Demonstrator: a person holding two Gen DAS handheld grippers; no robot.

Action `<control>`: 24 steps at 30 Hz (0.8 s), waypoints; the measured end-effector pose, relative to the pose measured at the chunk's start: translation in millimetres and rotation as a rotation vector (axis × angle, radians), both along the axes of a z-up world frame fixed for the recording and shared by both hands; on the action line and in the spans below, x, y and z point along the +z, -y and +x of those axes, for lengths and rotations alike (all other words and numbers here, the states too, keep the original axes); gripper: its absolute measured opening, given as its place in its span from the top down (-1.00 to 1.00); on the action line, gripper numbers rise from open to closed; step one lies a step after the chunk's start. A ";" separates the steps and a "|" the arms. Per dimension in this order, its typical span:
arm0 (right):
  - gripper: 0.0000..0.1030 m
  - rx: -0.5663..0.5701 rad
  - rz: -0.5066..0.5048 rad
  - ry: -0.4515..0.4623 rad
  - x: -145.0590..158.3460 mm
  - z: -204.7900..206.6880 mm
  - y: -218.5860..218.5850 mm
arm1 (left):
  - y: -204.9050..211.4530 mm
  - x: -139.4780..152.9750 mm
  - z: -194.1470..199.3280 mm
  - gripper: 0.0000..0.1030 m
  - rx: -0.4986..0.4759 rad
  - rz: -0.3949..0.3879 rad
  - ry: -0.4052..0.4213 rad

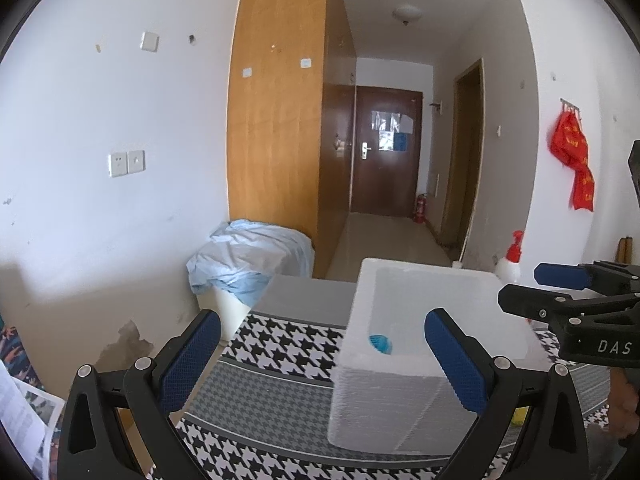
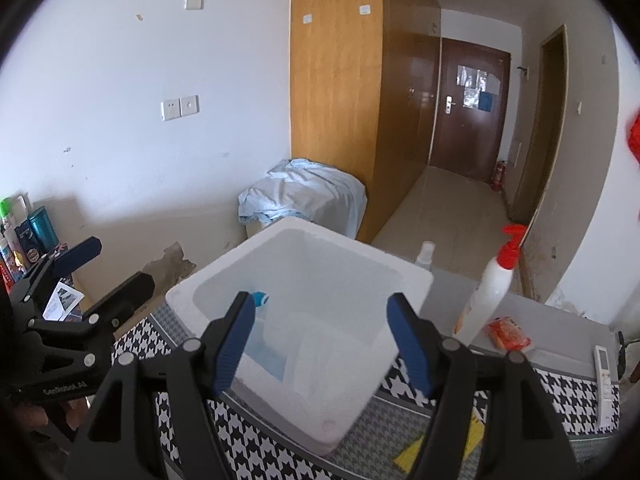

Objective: Organize soft objects
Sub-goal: 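Move both grippers from the foam box toward the wipes pack and grey cloth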

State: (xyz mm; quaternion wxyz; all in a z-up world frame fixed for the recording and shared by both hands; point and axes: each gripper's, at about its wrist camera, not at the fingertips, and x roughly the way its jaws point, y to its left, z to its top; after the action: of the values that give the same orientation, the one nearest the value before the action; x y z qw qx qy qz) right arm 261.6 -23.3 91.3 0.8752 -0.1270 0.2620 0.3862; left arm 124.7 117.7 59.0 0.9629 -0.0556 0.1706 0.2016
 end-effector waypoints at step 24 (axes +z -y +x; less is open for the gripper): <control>-0.50 -0.141 0.127 0.075 18.4 -33.5 111.5 | 89.6 20.8 -13.7 -0.98 -0.210 0.049 0.026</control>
State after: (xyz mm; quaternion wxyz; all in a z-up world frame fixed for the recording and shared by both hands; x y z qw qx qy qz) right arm 228.1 -134.8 109.8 0.9158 -0.0669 0.2120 0.3346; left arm 111.0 28.2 79.8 0.9819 -0.0164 0.1578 0.1031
